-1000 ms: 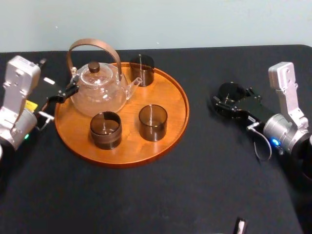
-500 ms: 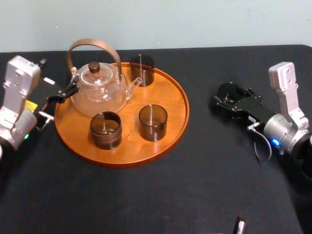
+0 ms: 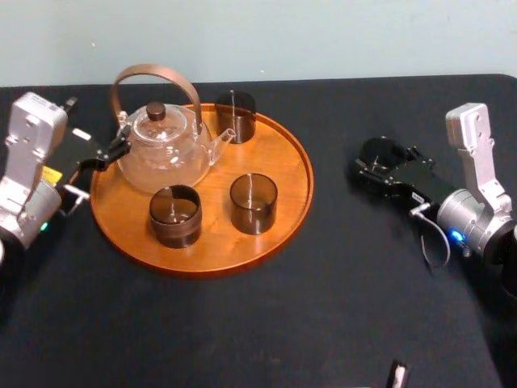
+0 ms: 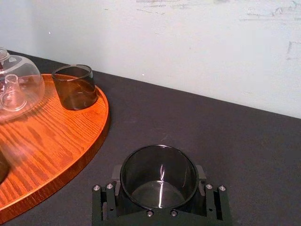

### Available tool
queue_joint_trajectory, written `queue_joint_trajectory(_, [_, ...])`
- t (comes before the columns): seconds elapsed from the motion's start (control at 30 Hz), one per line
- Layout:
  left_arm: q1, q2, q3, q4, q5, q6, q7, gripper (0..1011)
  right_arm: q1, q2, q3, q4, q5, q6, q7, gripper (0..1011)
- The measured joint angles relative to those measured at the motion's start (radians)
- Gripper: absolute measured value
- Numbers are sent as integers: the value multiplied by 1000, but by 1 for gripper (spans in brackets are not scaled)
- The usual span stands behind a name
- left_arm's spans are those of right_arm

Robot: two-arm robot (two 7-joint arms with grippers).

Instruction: Pick up the glass from the table and place it on the tray.

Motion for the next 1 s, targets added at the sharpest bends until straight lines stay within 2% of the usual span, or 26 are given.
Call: queue_joint_trajectory(1.0, [0, 0, 0, 0, 0, 0, 0, 1001, 0, 0, 0, 0, 0, 0, 0, 905])
